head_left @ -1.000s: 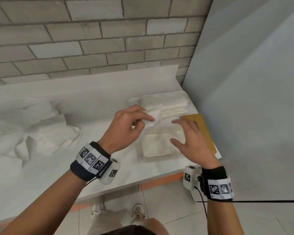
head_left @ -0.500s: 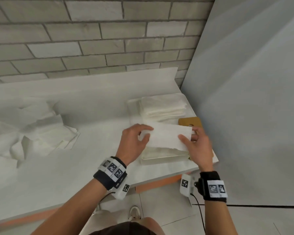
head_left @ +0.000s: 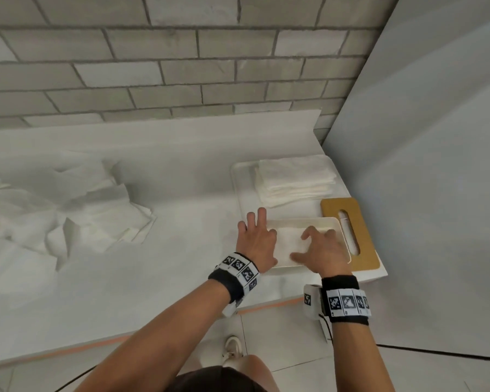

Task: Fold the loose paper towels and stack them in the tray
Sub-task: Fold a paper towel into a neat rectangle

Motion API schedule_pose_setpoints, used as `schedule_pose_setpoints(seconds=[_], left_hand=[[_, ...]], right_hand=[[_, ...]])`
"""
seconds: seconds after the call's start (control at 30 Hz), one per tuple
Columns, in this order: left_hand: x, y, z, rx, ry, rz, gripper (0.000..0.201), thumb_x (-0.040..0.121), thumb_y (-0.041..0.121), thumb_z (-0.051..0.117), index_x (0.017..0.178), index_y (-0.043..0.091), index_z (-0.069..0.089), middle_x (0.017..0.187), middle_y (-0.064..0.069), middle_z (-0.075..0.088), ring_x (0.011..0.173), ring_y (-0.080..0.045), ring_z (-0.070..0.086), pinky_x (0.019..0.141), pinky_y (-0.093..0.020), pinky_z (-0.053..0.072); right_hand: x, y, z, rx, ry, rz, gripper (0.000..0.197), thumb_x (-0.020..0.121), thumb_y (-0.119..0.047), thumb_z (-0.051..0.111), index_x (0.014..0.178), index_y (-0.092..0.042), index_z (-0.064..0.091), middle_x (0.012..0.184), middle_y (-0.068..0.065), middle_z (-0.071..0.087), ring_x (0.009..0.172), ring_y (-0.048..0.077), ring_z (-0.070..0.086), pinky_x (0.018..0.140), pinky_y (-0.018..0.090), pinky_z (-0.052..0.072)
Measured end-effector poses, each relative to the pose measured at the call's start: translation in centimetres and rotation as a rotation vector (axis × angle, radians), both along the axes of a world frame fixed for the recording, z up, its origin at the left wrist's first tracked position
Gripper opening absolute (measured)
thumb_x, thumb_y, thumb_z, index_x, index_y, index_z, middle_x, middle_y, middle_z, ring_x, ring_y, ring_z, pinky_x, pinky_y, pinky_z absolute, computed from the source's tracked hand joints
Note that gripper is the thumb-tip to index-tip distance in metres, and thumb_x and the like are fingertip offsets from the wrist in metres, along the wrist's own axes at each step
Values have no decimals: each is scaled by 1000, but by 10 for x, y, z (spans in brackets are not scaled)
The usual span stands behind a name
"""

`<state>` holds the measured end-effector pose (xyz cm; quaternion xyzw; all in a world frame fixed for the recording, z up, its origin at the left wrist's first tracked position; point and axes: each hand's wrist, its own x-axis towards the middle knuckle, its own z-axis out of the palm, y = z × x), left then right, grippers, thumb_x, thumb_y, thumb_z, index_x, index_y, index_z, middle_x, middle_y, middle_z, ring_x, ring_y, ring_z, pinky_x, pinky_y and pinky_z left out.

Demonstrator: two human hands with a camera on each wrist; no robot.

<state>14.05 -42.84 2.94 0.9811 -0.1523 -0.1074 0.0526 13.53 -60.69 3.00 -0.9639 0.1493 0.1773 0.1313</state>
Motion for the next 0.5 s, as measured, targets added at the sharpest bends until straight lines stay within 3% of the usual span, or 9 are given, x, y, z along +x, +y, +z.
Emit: schedule_pose_setpoints(seconds=[0.07, 0.13, 0.23, 0.3, 0.33, 0.4, 0.5], left_hand=[[3, 12, 1, -70, 42, -28, 48, 78, 52, 83, 114, 23, 70, 143, -10, 25, 124, -36, 30, 102, -47, 38], [6, 37, 7, -279, -20, -30, 41, 84, 50, 80, 116, 26, 70, 132, -3, 38, 119, -28, 38, 97, -41, 41], [15, 112, 15, -509, -197, 58, 21, 95, 35, 72, 113, 24, 72, 114, 0, 58, 110, -25, 53, 88, -41, 49], [33, 189, 7, -503, -282, 144, 15, 93, 24, 71, 107, 21, 73, 107, -5, 64, 103, -30, 59, 86, -42, 52], [44, 231, 1, -468, -296, 207, 16, 92, 25, 68, 106, 19, 73, 106, -8, 65, 101, -34, 61, 88, -43, 53], [66, 313, -10, -357, -231, 379, 40, 92, 43, 55, 113, 13, 71, 111, -17, 65, 105, -42, 62, 94, -49, 53], [81, 406, -29, -150, 28, 705, 75, 97, 61, 58, 144, 4, 47, 139, -27, 48, 130, -48, 46, 105, -55, 47]], right_hand=[[5, 10, 6, -49, 149, 5, 64, 77, -54, 89, 123, -32, 50, 129, 8, 48, 115, 36, 59, 102, 46, 53], [7, 19, 19, -90, 108, -20, 62, 82, -50, 88, 129, -28, 53, 129, 10, 51, 117, 37, 61, 100, 46, 54], [-5, 50, 37, -112, -215, -66, 49, 92, -34, 83, 132, -19, 59, 132, 16, 59, 118, 42, 61, 93, 49, 57], [-16, 90, 50, -16, -401, -43, 37, 95, -30, 79, 127, -20, 62, 127, 13, 64, 113, 39, 65, 85, 46, 56], [-19, 114, 53, 65, -434, -23, 32, 96, -31, 77, 124, -22, 64, 123, 9, 66, 109, 36, 66, 81, 44, 55], [-18, 166, 51, 221, -436, 20, 24, 98, -35, 75, 118, -27, 65, 115, 1, 70, 103, 27, 68, 79, 39, 54], [-2, 243, 23, 384, -362, 66, 14, 98, -40, 73, 108, -32, 65, 104, -12, 74, 95, 16, 73, 81, 38, 60]])
